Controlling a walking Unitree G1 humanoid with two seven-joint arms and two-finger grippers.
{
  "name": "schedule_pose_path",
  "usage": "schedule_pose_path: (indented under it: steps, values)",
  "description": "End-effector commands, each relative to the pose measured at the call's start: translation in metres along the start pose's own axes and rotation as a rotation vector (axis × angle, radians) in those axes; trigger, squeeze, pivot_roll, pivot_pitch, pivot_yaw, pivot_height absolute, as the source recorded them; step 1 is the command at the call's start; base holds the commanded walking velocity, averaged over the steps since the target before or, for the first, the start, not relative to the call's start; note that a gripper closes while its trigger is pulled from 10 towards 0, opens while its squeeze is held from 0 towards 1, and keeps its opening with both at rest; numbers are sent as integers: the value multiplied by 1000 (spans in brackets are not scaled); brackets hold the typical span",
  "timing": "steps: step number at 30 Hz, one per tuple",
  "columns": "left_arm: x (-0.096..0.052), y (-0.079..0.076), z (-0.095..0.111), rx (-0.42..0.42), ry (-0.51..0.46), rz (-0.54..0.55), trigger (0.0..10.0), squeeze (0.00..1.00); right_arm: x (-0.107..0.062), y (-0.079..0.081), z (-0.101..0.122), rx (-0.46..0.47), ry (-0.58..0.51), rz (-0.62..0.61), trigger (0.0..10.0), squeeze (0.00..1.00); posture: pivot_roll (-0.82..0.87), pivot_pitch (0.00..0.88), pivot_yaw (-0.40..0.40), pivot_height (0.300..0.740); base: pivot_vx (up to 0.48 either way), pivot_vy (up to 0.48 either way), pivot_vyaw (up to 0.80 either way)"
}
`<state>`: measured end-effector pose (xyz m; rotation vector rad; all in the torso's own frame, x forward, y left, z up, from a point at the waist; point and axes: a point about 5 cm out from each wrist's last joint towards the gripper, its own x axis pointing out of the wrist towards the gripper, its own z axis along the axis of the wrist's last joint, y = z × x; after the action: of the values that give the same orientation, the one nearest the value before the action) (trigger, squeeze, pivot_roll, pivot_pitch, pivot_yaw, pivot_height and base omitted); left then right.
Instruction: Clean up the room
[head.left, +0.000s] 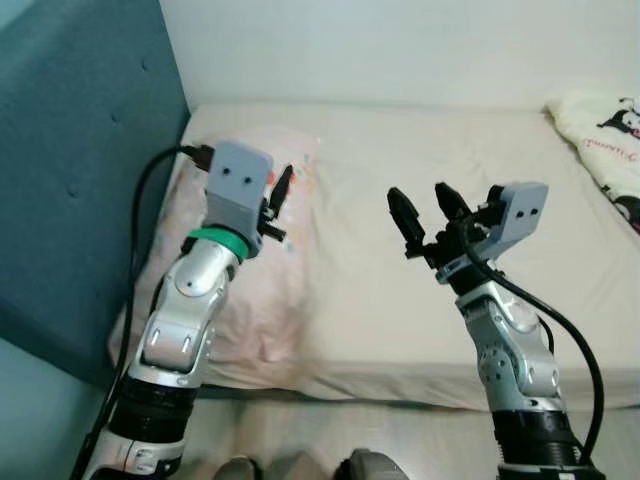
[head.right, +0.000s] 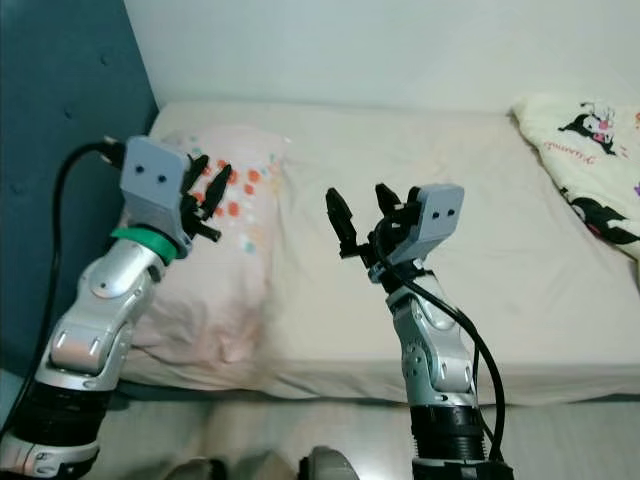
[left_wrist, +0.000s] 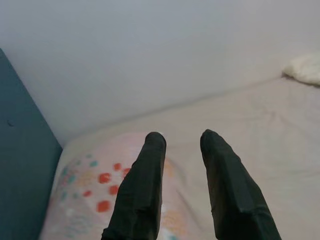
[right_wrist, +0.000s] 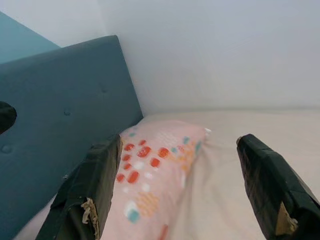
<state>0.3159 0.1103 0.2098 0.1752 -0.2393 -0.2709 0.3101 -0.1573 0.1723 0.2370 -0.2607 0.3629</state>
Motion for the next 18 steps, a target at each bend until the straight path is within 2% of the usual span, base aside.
schedule_pose_path:
  steps: [1, 18]
  values:
    - [0, -5, -2, 1, 8, -17, 10000, 0, -3, -4, -1, -1, 10, -16, 10000, 0, -48, 0, 27, 740, 0, -469, 0]
    - [0, -5, -2, 3, 10, -21, 10000, 0, -4, -3, -2, 0, 11, -15, 10000, 0, -49, 0, 30, 740, 0, -469, 0]
